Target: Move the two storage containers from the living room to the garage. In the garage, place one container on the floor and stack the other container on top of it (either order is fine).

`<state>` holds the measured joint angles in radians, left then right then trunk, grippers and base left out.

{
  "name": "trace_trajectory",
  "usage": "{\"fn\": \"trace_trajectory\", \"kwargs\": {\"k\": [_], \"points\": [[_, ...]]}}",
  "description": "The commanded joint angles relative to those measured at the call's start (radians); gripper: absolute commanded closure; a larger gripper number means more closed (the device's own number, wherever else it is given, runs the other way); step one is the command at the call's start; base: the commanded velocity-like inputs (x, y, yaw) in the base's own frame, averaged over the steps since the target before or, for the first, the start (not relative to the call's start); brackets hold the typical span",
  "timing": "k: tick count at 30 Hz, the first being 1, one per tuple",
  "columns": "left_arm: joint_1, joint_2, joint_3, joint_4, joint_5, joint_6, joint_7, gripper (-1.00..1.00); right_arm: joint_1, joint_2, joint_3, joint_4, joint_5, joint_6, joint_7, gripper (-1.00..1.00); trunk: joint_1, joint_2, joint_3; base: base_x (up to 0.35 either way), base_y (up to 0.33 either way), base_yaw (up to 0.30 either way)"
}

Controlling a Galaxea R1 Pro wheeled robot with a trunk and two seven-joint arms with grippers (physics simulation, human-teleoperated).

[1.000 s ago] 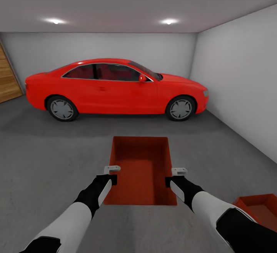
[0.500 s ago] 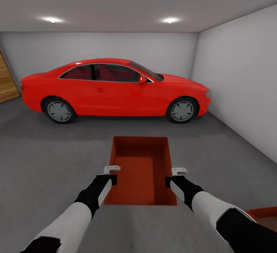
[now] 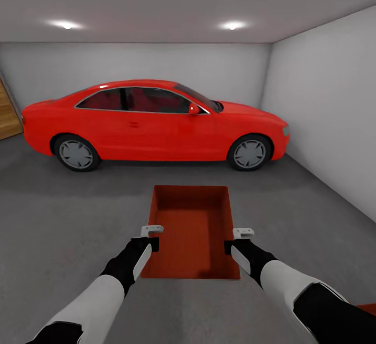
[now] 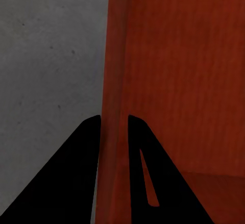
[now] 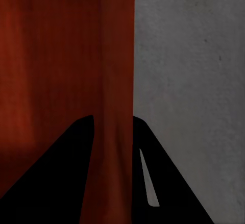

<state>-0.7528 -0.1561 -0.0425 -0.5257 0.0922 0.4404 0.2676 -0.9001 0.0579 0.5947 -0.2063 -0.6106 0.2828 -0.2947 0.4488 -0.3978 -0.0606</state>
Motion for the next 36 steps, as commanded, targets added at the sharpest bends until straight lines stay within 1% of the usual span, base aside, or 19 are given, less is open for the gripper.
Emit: {"fn": "trace_trajectory", "kwargs": {"k": [1,10,26,29,36], "points": [[0.0,0.001,0.004,-0.001,-0.016,0.012,0.012,1.0,-0.002,-0.01,-0.039,-0.004,0.034,0.007,-0.032,1.0,0.001,-0.002,-0.002,0.322,0.0,0.0],[0.0,0.001,0.004,-0.001,-0.016,0.012,0.013,1.0,-0.002,-0.01,-0.039,-0.004,0.034,0.007,-0.032,1.0,0.001,-0.002,-0.002,0.299,0.0,0.0],[0.0,0.001,0.004,-0.002,-0.017,0.012,0.013,1.0,-0.002,-0.01,-0.039,-0.004,0.034,0.008,-0.033,1.0,0.001,-0.002,-0.002,0.018,0.0,-0.004],[0.0,0.001,0.004,-0.002,-0.017,0.012,0.013,1.0,-0.002,-0.01,-0.039,-0.004,0.034,0.009,-0.033,1.0,0.001,-0.002,-0.002,0.0,0.0,-0.168],[0.0,0.001,0.004,-0.002,-0.017,0.012,0.013,1.0,-0.002,-0.01,-0.039,-0.004,0.034,0.009,-0.033,1.0,0.001,-0.002,-0.002,0.0,0.0,-0.278]]}}
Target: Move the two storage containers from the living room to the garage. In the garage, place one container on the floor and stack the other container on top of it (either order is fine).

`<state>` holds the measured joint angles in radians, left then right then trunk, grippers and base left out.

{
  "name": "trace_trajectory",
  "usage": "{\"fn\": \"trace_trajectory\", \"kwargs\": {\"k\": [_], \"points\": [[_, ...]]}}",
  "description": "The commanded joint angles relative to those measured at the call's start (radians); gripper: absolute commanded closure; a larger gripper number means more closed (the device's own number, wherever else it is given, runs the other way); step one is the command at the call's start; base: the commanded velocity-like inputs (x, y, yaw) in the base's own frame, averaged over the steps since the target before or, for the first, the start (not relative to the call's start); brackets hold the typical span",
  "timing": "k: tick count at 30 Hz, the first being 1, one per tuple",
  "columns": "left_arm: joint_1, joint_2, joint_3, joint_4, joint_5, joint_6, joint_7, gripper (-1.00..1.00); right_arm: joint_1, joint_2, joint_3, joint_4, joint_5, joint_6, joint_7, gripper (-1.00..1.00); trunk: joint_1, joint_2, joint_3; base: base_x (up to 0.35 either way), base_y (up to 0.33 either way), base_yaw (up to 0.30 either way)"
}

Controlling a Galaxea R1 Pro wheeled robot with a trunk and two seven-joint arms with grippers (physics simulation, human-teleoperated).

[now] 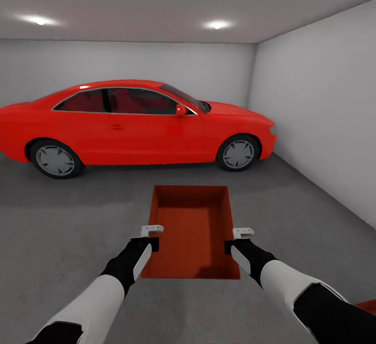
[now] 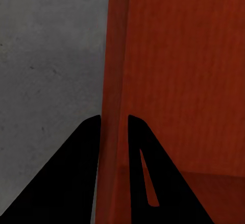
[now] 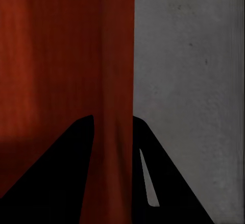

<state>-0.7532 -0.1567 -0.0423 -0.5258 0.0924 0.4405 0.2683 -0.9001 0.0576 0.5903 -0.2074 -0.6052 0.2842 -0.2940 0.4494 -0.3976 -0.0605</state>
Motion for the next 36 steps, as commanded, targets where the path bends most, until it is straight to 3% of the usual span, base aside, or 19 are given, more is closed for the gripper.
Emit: {"fn": "trace_trajectory", "kwargs": {"k": [1,36], "points": [[0.0,0.002,0.004,-0.002,-0.017,0.012,0.012,1.0,-0.002,-0.01,-0.035,-0.003,0.028,0.007,-0.034,1.0,0.001,-0.002,-0.002,0.0,0.0,-0.293],[0.0,0.002,0.004,0.0,-0.017,0.012,0.012,1.0,-0.002,-0.01,-0.035,-0.003,0.028,0.007,-0.034,1.0,0.001,-0.002,-0.002,0.0,0.0,-0.294]]}}
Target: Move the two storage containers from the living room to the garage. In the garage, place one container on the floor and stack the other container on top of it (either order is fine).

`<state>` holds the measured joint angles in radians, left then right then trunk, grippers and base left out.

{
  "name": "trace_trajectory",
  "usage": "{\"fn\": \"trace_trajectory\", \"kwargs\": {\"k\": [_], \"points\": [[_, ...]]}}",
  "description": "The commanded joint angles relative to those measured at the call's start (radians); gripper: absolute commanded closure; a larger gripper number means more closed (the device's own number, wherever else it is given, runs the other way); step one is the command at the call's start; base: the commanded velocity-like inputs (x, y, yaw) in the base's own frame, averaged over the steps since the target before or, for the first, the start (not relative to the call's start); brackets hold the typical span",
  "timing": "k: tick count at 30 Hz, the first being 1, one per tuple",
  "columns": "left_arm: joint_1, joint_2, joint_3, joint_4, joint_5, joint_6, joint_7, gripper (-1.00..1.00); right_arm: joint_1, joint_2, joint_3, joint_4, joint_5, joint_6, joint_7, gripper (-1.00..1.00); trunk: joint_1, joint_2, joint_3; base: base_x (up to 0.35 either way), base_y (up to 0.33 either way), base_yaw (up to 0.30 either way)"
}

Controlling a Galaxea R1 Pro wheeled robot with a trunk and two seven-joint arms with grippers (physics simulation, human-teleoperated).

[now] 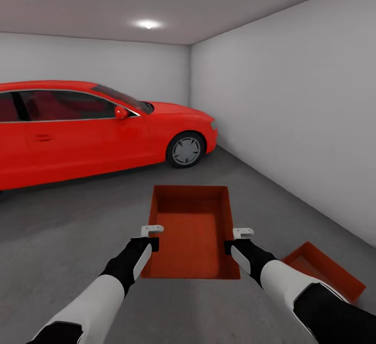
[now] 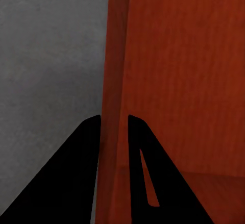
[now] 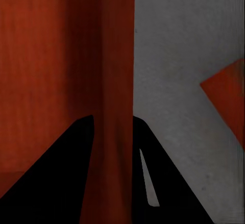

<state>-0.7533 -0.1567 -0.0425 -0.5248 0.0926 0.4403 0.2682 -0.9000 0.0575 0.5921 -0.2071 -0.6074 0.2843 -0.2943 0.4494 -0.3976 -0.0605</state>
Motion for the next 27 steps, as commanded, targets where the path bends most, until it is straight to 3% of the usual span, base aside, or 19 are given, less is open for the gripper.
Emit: {"fn": "trace_trajectory", "kwargs": {"k": [1,27], "points": [[0.0,0.002,0.004,-0.001,-0.017,0.012,0.013,1.0,-0.002,-0.01,-0.037,-0.003,0.031,0.007,-0.034,1.0,0.001,-0.002,-0.002,0.0,0.0,-0.294],[0.0,0.002,0.004,-0.001,-0.017,0.012,0.013,1.0,-0.002,-0.01,-0.037,-0.003,0.032,0.007,-0.034,1.0,0.001,-0.002,-0.002,0.0,0.0,-0.294]]}}
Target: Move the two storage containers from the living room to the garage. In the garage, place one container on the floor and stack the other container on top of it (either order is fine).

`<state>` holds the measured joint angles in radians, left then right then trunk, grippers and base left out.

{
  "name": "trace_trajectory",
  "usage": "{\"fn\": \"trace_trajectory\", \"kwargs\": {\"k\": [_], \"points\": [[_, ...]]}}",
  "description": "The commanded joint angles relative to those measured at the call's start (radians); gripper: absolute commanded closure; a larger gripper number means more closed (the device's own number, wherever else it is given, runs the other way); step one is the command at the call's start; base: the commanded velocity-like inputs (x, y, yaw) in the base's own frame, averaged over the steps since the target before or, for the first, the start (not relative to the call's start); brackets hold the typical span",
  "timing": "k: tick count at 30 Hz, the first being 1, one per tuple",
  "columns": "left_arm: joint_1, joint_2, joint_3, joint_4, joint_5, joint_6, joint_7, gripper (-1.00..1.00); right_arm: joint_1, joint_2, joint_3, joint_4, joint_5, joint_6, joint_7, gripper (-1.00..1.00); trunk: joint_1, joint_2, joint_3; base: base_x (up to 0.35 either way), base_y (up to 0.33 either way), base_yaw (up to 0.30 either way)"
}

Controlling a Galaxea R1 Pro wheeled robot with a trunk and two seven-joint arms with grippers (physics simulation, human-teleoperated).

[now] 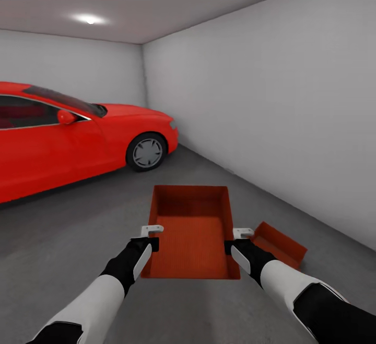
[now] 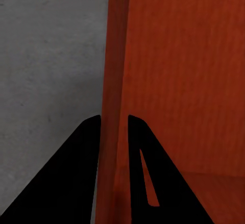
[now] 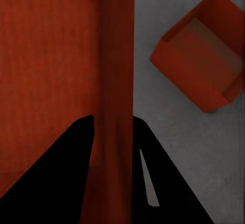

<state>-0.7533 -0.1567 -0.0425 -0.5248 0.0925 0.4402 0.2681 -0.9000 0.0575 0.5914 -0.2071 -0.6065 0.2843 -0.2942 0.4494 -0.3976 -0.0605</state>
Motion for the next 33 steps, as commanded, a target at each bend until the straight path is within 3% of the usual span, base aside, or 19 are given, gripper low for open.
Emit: {"fn": "trace_trajectory", "kwargs": {"k": [1,19,33], "points": [[0.0,0.002,0.004,-0.001,-0.017,0.012,0.013,1.0,-0.002,-0.01,-0.036,-0.003,0.03,0.007,-0.034,1.0,0.001,-0.002,-0.002,0.0,0.0,-0.294],[0.001,0.002,0.004,-0.002,-0.016,0.012,0.013,1.0,-0.002,-0.01,-0.036,-0.003,0.03,0.007,-0.034,1.0,0.001,-0.002,-0.002,0.001,0.0,-0.293],[0.0,0.002,0.004,-0.003,-0.017,0.01,0.013,1.0,-0.002,-0.01,-0.036,-0.003,0.03,0.007,-0.034,1.0,0.001,-0.002,-0.002,0.261,0.0,-0.029]]}}
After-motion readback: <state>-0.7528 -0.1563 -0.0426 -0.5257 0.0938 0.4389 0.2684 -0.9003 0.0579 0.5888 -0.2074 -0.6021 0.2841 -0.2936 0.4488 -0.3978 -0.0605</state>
